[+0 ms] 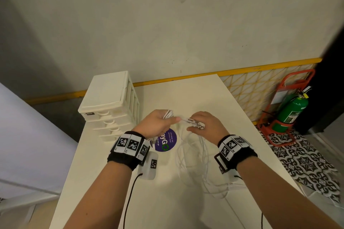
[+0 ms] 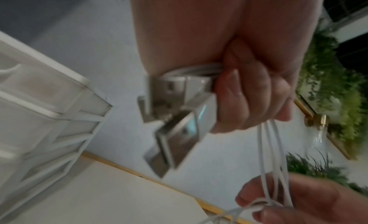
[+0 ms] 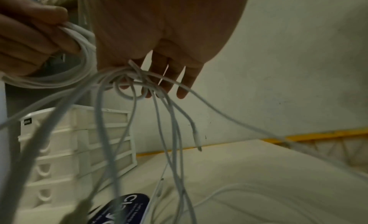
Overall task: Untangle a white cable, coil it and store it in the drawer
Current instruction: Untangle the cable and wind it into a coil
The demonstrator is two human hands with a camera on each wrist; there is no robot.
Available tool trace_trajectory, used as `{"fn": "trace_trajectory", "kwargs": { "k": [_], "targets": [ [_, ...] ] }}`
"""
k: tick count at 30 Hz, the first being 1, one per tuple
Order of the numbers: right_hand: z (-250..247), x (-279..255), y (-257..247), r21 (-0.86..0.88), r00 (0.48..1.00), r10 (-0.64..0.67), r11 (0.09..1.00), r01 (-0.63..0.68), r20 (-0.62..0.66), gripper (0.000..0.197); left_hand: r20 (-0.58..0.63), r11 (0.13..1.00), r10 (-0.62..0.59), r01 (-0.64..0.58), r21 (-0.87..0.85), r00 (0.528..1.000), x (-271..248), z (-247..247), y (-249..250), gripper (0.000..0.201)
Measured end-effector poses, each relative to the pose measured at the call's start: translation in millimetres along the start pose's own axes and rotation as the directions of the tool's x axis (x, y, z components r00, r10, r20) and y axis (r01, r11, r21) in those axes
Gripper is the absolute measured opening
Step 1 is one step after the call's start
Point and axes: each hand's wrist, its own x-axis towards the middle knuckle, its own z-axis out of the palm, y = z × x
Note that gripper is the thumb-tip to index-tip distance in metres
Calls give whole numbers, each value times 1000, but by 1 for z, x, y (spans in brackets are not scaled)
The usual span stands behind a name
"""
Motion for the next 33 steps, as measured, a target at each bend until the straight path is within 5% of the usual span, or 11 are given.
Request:
{"fn": "trace_trajectory", "kwargs": {
  "k": [7, 12, 17, 22, 27, 33],
  "targets": [
    [7, -4, -9, 117, 988, 98, 990, -84, -120, 49, -265, 976, 19, -76, -205, 964, 3, -6, 3, 38],
    [6, -9, -10, 30, 930, 75, 997, -68, -359, 36, -339, 976, -5, -69, -206, 941, 4, -3, -3, 31],
    [9, -16, -15, 187, 959, 261, 953, -239, -107, 25, -417, 970, -48, -57, -235, 908, 10, 2, -8, 38],
    [7, -19, -10, 230, 944, 277, 945, -234, -177, 19, -442, 953, -79, -63, -297, 894, 13, 7, -13, 35],
    [0, -20, -11, 499, 877, 444, 811, -306, -184, 19, -365, 968, -17, -76, -240, 931, 5, 19, -14, 31],
    [1, -19, -19, 563, 906, 411, 774, -291, -97, 14, -317, 974, -5, -66, -215, 949, 5, 36, -15, 32]
  ]
}}
